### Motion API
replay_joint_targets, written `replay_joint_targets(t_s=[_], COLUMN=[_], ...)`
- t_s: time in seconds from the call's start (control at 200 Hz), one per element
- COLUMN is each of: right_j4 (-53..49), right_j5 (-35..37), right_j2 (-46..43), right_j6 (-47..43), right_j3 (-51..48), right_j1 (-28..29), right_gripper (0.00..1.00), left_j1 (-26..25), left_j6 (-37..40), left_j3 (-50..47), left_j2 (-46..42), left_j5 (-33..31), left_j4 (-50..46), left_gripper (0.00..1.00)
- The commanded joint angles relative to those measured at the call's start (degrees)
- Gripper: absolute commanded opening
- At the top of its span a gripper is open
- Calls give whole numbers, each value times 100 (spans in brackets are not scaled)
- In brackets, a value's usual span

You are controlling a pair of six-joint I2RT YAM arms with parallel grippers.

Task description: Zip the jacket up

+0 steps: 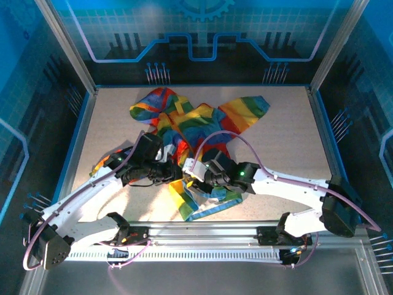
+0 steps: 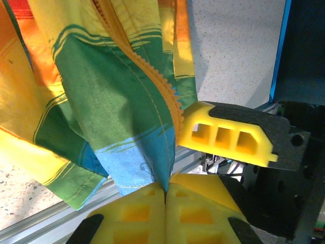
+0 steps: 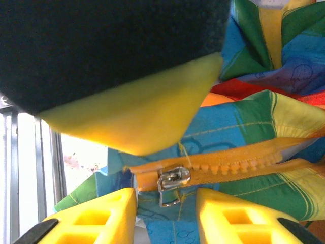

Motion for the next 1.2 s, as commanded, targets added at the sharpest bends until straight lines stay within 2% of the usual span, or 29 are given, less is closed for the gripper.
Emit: replay_joint_targets(t_s=[0.0, 0.325, 0.49, 0.775, 0.961, 1.196], right_j4=[138, 236, 236, 254, 339, 226], right_j5=[53, 122, 41, -31, -389, -1036], right_j2=[98, -11, -132, -164, -254, -187], right_j6=[-124, -86, -39, 132, 251, 847], right_j3=[224, 97, 17, -57, -84, -67], right_j1=[69, 64, 63, 43, -39, -515], right_gripper=[34, 10, 2, 0, 0, 0], left_j1=[-37, -34, -40, -26, -28, -61], left_j6=[134, 448, 550, 744, 816, 811], left_j3=[184, 498, 618, 756, 721, 712], left_j2=[10, 164, 218, 217, 189, 156], left_j5=[265, 141, 44, -135, -145, -40], left_j4=[-203, -660, -804, -1160, -1231, -1222], left_gripper=[0, 0, 0, 0, 0, 0])
